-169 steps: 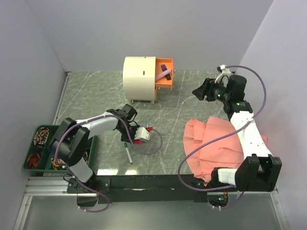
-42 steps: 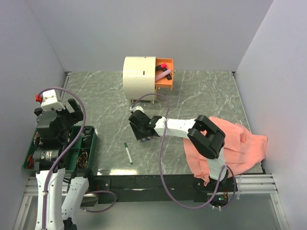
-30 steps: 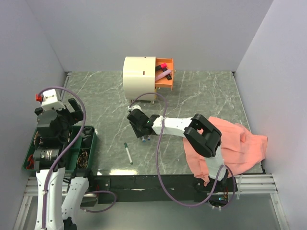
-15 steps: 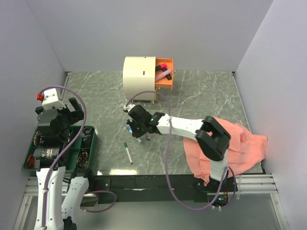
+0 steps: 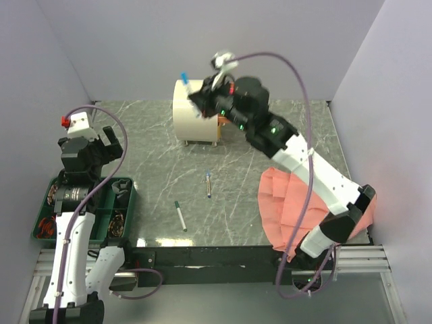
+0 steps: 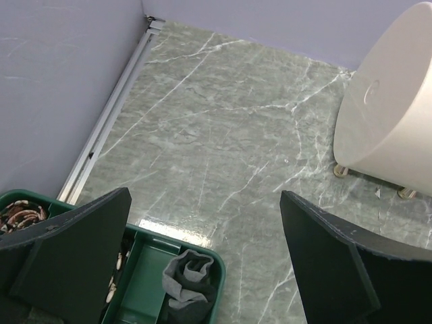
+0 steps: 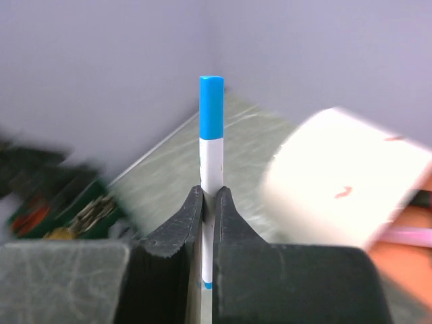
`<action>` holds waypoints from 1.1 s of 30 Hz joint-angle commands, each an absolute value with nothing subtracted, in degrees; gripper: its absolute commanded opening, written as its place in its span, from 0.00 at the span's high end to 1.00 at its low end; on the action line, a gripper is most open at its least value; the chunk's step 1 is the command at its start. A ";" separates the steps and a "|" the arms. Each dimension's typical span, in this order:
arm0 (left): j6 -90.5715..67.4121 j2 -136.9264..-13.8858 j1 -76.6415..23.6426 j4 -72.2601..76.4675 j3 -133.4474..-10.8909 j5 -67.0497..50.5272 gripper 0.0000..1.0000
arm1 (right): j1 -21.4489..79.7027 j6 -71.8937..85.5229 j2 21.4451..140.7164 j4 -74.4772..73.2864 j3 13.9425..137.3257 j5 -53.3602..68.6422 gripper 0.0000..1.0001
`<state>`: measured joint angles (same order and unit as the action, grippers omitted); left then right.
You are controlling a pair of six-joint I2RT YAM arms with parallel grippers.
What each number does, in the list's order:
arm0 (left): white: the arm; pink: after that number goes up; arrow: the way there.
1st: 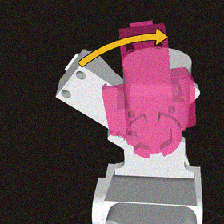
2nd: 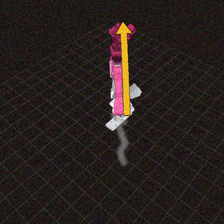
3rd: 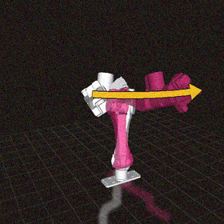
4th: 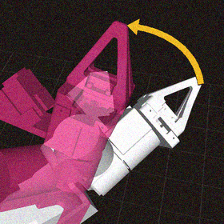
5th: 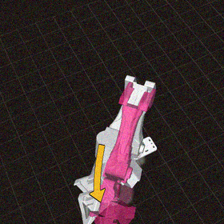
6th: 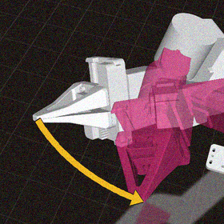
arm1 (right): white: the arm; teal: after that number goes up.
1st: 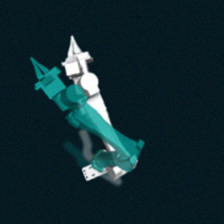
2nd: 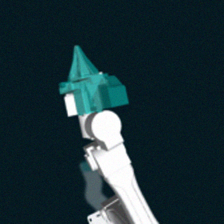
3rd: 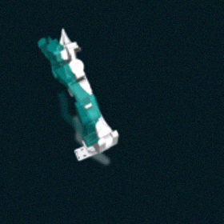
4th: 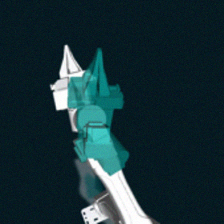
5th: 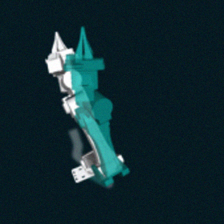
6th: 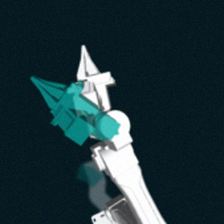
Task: Sort the stationery into containers
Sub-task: Place the pen in the drawer.
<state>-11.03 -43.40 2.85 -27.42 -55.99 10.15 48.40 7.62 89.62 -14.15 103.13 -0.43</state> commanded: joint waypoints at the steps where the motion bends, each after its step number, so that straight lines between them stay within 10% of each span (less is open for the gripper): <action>1: -10.99 -44.12 2.64 -23.64 -59.41 8.88 0.01 | 41.93 8.26 95.79 -16.35 110.38 -7.11 1.00; 33: -10.19 -50.54 4.83 -25.05 -60.73 6.50 0.01 | 24.79 14.94 118.83 -17.58 120.49 -8.17 0.99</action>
<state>-10.57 -50.43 4.54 -26.20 -58.35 7.97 24.93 14.15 118.39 -19.49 116.29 -7.42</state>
